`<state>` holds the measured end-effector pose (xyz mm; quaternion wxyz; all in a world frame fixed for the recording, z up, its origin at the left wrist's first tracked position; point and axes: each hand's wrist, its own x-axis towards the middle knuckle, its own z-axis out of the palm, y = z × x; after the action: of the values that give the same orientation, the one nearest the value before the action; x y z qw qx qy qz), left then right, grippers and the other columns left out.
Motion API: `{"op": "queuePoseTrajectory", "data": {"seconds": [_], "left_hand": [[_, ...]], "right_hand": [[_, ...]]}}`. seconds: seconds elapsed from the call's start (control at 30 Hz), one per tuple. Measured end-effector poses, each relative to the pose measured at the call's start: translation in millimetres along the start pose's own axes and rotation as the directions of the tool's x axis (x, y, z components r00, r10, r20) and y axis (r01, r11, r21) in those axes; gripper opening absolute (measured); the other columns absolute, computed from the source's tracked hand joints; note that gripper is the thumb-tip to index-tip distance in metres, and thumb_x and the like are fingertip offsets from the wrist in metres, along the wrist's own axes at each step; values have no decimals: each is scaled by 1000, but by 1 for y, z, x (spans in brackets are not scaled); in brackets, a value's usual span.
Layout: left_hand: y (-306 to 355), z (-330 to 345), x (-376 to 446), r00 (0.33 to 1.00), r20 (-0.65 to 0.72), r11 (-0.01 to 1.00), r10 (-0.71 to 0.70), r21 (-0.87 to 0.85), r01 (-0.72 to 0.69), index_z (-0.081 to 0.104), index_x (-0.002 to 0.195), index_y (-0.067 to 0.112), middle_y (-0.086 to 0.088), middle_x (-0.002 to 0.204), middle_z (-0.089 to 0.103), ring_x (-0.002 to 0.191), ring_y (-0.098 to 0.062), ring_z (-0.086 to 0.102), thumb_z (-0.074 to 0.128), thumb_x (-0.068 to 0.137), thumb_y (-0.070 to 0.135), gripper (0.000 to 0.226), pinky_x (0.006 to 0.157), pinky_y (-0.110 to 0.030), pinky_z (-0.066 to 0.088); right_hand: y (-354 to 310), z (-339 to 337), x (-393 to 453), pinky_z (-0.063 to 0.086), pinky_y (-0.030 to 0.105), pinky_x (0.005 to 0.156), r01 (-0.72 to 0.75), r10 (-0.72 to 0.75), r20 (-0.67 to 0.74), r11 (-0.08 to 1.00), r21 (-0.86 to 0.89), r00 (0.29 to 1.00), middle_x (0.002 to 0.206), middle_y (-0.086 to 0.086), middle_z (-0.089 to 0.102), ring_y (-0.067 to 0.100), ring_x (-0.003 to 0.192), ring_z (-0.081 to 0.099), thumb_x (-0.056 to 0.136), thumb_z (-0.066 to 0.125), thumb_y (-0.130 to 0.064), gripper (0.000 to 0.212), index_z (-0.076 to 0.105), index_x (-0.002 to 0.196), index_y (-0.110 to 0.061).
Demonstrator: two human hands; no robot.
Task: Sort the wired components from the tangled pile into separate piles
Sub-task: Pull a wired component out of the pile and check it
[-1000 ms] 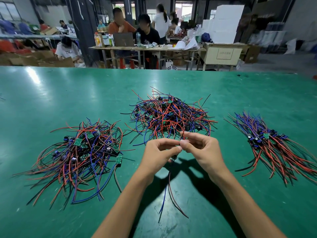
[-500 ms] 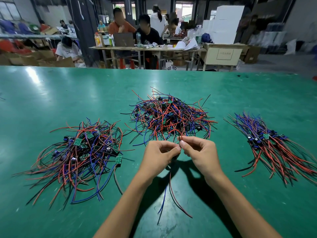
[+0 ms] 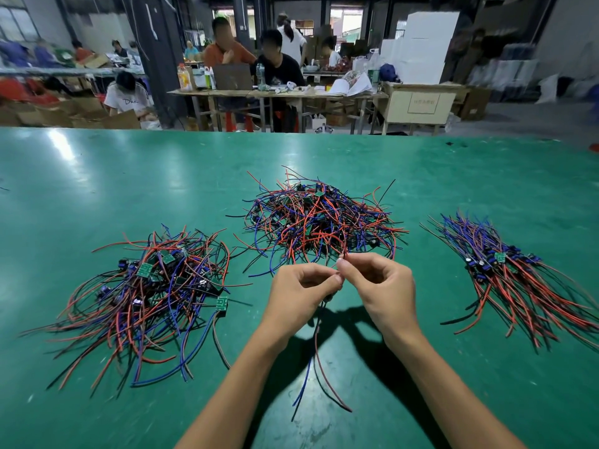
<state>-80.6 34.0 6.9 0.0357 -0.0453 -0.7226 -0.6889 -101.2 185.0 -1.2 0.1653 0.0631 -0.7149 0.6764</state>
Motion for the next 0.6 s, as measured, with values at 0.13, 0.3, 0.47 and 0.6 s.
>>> {"op": "queuePoseTrajectory", "data": {"seconds": [0.13, 0.3, 0.47, 0.6], "left_hand": [[0, 1, 0, 1000, -14, 1000, -4, -13, 3, 81, 90, 10, -13, 80, 77, 67, -13, 64, 75, 89, 13, 6, 68, -23, 53], [-1, 0, 1, 1000, -28, 999, -8, 38, 9, 80, 89, 9, -14, 80, 76, 66, -15, 62, 74, 90, 13, 8, 69, -29, 51], [-1, 4, 1, 997, -65, 992, 49, 120, -41, 81, 90, 6, -5, 76, 77, 62, -4, 64, 73, 91, 13, 11, 64, -19, 50], [-2, 3, 2, 989, -106, 986, 104, 140, -88, 82, 89, 9, 1, 76, 78, 68, -4, 70, 73, 90, 11, 10, 67, -20, 54]], "right_hand": [[0, -2, 2, 50, 16, 64, -66, 66, 10, 991, 115, 998, 74, 0, 77, 4, 63, 63, 81, 84, -18, 11, 81, 88, -10], [-2, -1, 0, 54, 21, 74, -104, 103, 17, 990, 100, 995, 85, 1, 79, 7, 74, 69, 83, 82, -19, 11, 81, 93, -18], [-1, 8, -5, 57, 38, 92, -106, 108, -19, 992, 71, 994, 95, 0, 80, 18, 92, 75, 89, 76, -15, 12, 80, 101, -14], [0, 17, -15, 56, 33, 91, -33, 39, 43, 991, -133, 998, 93, -16, 78, 5, 91, 73, 98, 66, -19, 16, 78, 92, -28]]}}
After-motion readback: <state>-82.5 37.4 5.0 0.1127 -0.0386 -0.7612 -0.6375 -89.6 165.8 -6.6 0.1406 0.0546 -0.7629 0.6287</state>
